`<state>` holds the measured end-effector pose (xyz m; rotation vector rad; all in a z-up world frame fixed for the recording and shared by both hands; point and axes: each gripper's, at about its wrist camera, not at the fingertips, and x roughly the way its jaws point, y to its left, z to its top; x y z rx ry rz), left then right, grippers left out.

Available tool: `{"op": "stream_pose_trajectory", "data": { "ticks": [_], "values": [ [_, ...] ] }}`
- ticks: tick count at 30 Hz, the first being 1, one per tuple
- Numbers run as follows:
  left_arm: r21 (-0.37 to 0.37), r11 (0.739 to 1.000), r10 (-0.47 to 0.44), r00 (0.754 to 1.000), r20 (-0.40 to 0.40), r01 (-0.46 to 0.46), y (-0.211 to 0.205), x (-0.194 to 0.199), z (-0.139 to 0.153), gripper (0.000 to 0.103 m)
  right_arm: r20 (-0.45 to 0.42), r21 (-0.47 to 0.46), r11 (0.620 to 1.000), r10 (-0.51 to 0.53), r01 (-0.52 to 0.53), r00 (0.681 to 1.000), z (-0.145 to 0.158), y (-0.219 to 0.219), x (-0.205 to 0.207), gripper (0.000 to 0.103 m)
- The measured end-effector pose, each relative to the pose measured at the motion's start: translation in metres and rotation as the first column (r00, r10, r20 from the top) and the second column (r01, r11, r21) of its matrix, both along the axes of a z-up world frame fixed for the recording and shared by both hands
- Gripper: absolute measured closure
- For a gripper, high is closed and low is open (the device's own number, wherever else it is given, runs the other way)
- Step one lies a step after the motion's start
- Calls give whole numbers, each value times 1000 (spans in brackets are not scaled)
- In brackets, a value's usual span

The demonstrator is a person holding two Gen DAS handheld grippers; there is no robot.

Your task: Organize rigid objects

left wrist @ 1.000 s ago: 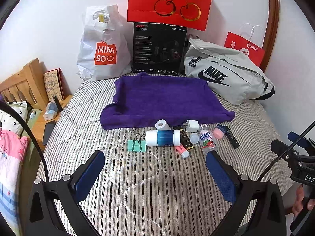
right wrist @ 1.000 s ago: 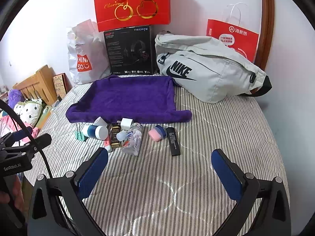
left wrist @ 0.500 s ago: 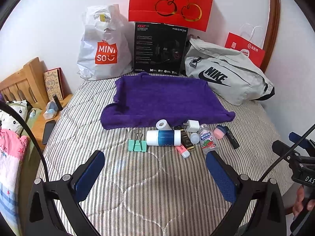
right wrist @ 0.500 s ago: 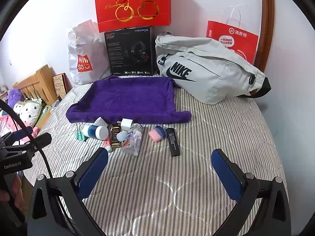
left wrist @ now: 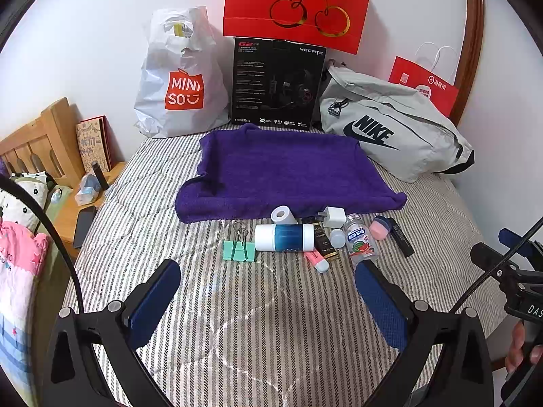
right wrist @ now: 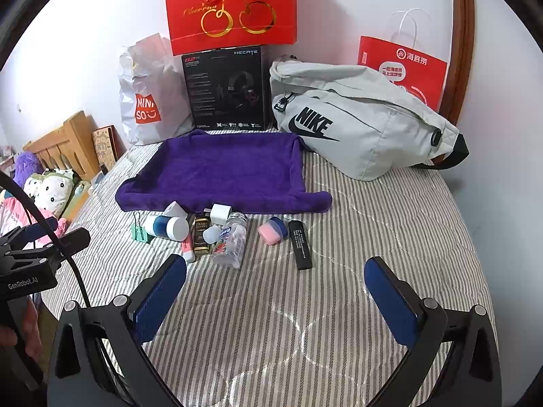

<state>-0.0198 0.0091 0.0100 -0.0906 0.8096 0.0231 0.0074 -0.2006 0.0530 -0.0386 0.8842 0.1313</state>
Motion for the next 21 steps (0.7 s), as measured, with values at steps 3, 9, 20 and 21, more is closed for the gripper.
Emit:
{"op": "stream_pose_trajectory", "data": {
  "ticks": [3,9,20,21],
  "values": [
    [-5,1000,-4,1000,-2,4,2,0,-1,0,0,1,1000,-3,3,1000,0,0,1,0],
    [0,1000,-8,1000,-14,8,1,6,-6,0,-10,4,1000,-7,7,1000,-3,-4,8,0],
    [20,1000,-4,999,-51,5,8,29,-34,0,-56,2,1000,-26,26,998,-25,-17,26,0],
    [27,1000,-5,998,-56,7,8,32,-38,0,-61,0,1000,-27,27,998,-27,-18,27,0]
  ]
}}
